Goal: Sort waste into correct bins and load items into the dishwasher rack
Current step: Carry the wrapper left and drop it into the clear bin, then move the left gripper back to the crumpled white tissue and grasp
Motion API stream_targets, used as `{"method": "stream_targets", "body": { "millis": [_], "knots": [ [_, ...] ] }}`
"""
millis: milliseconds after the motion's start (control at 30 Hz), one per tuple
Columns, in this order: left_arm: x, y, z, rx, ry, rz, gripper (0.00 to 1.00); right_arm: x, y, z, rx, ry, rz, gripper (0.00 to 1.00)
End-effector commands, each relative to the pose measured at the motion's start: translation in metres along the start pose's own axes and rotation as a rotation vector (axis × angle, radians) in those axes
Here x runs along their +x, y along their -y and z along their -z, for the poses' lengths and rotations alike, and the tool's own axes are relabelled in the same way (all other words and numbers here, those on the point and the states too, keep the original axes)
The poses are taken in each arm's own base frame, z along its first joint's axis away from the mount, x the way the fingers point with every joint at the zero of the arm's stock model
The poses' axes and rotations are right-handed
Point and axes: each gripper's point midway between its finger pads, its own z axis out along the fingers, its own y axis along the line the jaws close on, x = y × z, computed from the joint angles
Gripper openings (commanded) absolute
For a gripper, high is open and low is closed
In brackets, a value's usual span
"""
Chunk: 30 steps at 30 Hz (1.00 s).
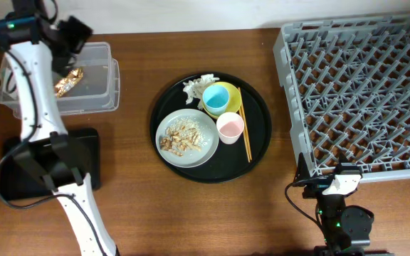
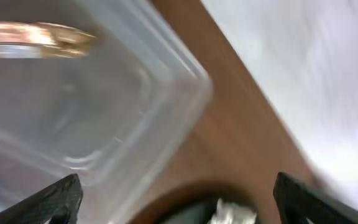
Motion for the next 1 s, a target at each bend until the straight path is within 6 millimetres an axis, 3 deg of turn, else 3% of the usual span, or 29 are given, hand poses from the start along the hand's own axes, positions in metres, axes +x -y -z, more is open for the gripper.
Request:
{"method": "stream_targets", "body": {
  "millis": [0,33,100,167,333,500,767,967],
  "knots": [
    [0.074,0.062,-0.018,0.126,-0.145,-0.47,0.91,0.004,0.0,-0.001,0.003,-0.008,0.007,0.98],
    [0.084,0.066,-0.021,0.104,-0.145,-0.507,0.89,0.004,0.0,-0.001,0.003,-0.008,0.007,0.98],
    [0.095,0.07,-0.028,0.03,-0.12,-0.552,0.68,0.004,0.0,-0.001,0.003,-0.008,0.007,0.98],
    [0.115,0.076,-0.044,-0.074,-0.085,-0.626,0.61,0.004,0.0,-0.001,0.003,-0.008,0.007,0.98],
    [0.167,0.087,-0.081,-0.105,-0.16,-0.687,0.61,0.004,0.0,-0.001,0.003,-0.008,0.007,0.98],
    [0.222,0.086,-0.136,-0.134,-0.249,-0.695,0.59,0.004,0.0,-0.001,0.003,-0.008,0.007,0.98],
    [0.26,0.09,-0.164,-0.14,-0.277,-0.689,0.56,0.004,0.0,-0.001,0.003,-0.008,0.007,0.98],
    [0.26,0.08,-0.179,-0.185,-0.261,-0.625,0.55,0.004,0.0,-0.001,0.003,-0.008,0.007,0.98]
  ]
}}
